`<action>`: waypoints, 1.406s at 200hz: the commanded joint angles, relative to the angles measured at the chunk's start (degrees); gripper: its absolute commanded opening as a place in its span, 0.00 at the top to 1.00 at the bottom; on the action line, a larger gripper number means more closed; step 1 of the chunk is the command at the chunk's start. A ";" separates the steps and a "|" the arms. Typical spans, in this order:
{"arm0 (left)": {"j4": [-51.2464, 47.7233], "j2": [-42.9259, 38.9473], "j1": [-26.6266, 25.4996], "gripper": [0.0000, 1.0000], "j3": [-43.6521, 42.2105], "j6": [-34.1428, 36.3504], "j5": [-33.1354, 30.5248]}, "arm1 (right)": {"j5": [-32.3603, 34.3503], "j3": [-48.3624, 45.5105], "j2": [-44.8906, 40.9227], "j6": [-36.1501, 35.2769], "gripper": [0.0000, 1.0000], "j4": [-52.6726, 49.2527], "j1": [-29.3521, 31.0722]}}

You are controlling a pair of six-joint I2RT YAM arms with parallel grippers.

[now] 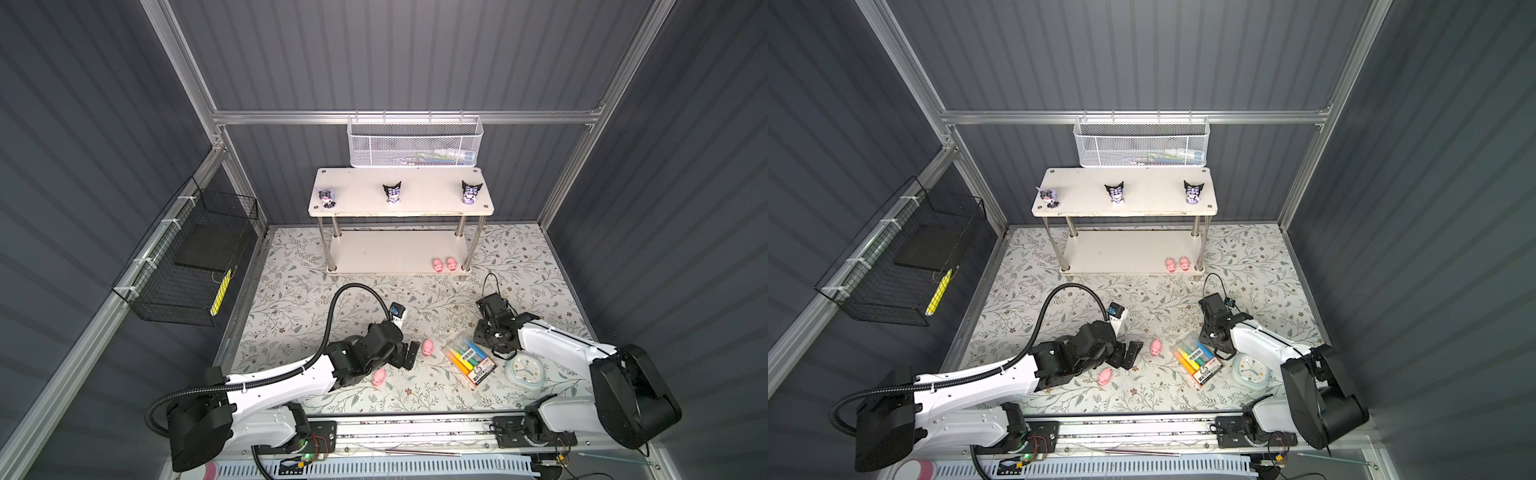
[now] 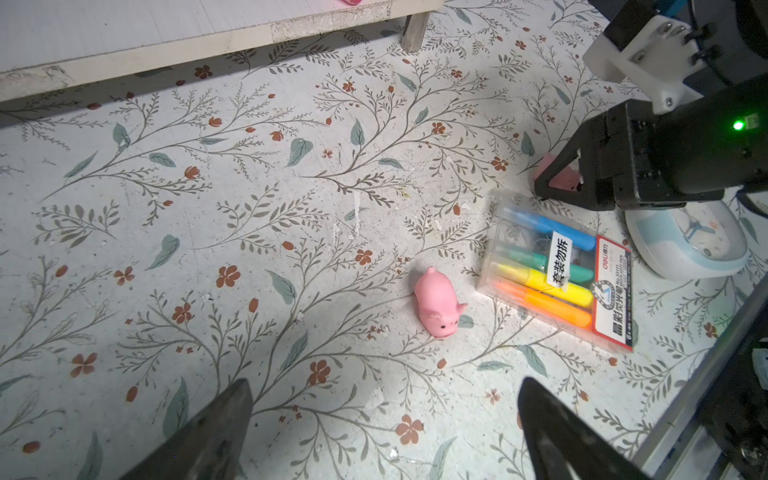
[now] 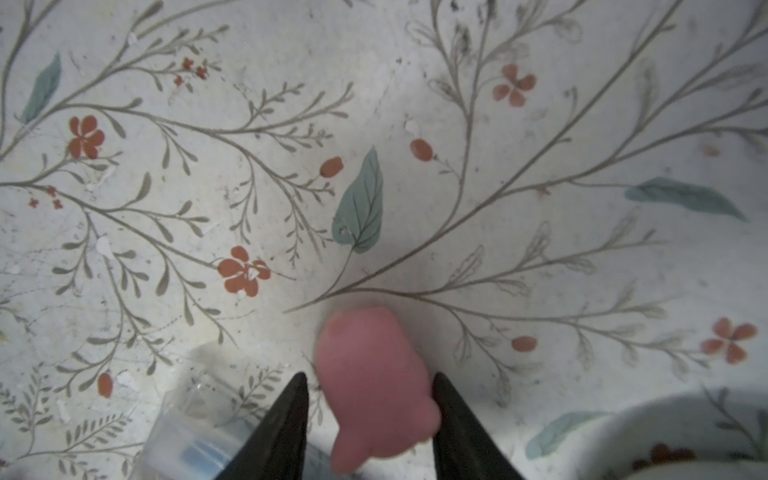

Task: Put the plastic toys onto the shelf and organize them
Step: 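Close the right gripper on the pink pig beside the marker pack and lift, then carry the pink pig with the right gripper to the lower shelf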

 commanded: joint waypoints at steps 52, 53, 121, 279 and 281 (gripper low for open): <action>-2.22 -0.67 1.09 0.00 1.32 2.21 -1.53 | -0.14 2.96 2.84 -1.70 0.48 -0.34 -0.20; -2.22 -0.64 1.09 0.00 1.35 2.21 -1.54 | -0.10 2.97 2.92 -1.72 0.48 -0.30 -0.18; -2.13 -0.35 2.03 0.00 1.46 2.91 -1.10 | 0.49 4.26 5.01 -2.24 0.54 -0.91 -0.15; -7.49 -7.92 8.98 0.00 -0.71 2.90 -1.36 | 0.90 23.35 11.55 -5.25 0.74 -7.30 7.03; -7.64 -8.13 9.23 0.00 -0.73 2.89 -1.42 | 0.85 23.90 11.94 -5.38 0.74 -7.34 7.18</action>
